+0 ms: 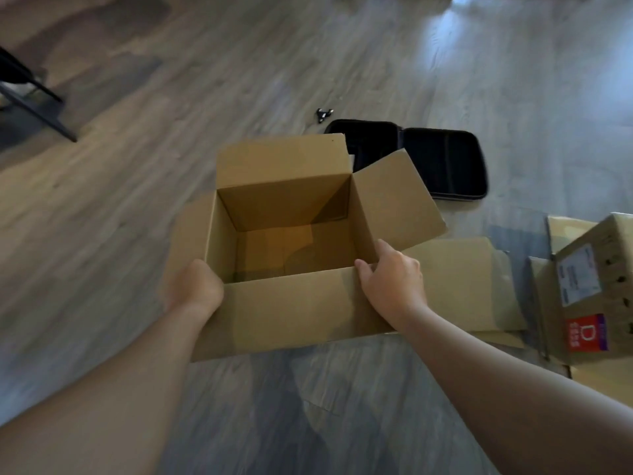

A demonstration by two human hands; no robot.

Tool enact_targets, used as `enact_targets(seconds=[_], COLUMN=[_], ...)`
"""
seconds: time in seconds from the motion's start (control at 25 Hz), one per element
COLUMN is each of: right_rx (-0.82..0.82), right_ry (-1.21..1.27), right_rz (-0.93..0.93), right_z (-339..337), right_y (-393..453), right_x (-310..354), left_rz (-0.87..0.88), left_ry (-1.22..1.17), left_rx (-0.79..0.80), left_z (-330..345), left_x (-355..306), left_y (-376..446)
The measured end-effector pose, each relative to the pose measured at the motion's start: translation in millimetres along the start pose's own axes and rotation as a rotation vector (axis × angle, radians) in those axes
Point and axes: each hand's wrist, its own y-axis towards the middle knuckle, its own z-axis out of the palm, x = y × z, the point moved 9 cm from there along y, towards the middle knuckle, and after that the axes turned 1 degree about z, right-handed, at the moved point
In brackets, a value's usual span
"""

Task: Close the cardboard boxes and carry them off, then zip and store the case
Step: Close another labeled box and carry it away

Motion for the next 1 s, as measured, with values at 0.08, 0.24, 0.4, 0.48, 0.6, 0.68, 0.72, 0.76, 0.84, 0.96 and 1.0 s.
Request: enact_targets(seconds=[0.08,0.24,0.4,0.48,0.6,0.68,0.72,0.76,0.84,0.96,1.0], right_rx=[0.059,0.184,0.295,0.323,0.323,0.297,0.306,0.339,0.396,0.320,0.281], right_ry=[-0.007,-0.085,-0.056,0.002,-0.037,-0.075,-0.078,-0.073,-0.040,0.022,0.036], right_rz=[-0.061,-0.144,-0.127,-0.122,-0.173,-0.163,-0.148,-0.143,-0.150,-0.142,-0.122], right_z=[22,60,83,83,75,64,60,57,46,13,1], right_y=[-2,-7,-8,-7,-4,2,5,7,11,19,23], right_x=[15,36,45,46,39,25,17,11,-5,-35,-49], left_rz=[-0.061,-0.073,-0.146,-0.169,-0.115,0.006,0.078,0.161,0.378,0.693,0.780], left_ry=[-0.012,-0.055,-0.040,0.066,0.220,0.175,0.150,0.123,0.057,0.008,0.013], left_rx=[0.007,0.018,0.077,0.078,0.003,-0.015,-0.022,-0.037,-0.057,-0.047,-0.057], left_z=[4,9,6,1,-12,-11,-8,-5,4,17,19], left_x=[34,66,83,87,63,29,9,-11,-62,-148,-176], left_y=[-5,-21,-28,-33,-35,-36,-39,-42,-54,-79,-89])
